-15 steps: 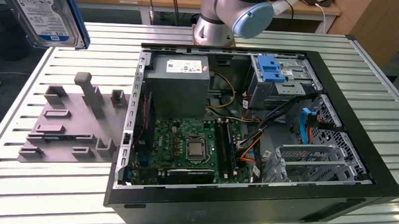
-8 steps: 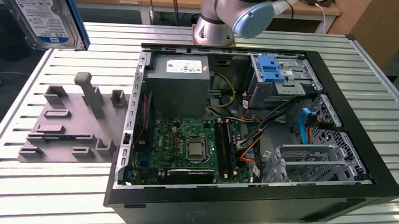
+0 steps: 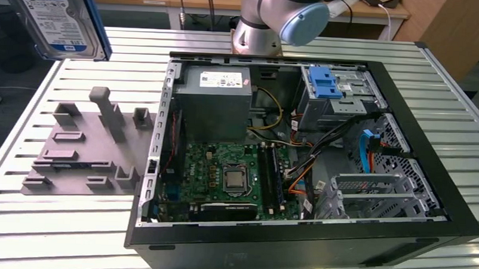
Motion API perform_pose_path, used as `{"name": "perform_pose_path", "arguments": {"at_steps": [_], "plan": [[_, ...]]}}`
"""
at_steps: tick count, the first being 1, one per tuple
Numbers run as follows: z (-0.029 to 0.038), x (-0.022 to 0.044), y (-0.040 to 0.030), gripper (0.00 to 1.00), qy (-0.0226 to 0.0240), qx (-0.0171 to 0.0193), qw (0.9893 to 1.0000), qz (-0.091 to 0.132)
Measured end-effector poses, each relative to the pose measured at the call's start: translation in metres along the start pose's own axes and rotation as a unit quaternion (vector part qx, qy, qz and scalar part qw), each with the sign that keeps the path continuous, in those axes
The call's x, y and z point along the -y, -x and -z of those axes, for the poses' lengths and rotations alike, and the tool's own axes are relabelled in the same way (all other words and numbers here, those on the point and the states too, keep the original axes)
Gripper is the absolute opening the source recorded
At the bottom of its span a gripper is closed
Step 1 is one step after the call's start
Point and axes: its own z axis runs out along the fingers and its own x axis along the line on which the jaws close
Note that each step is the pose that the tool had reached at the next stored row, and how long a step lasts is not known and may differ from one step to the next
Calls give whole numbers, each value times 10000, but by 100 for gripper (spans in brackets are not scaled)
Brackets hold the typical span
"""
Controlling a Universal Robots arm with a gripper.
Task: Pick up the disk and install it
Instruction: 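Pick up the disk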
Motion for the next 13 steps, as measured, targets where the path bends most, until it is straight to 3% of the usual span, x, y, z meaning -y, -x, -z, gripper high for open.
{"name": "perform_pose_path", "arguments": {"at_steps": [13], "plan": [[3, 160, 3, 36, 0, 0, 10000, 0]]}}
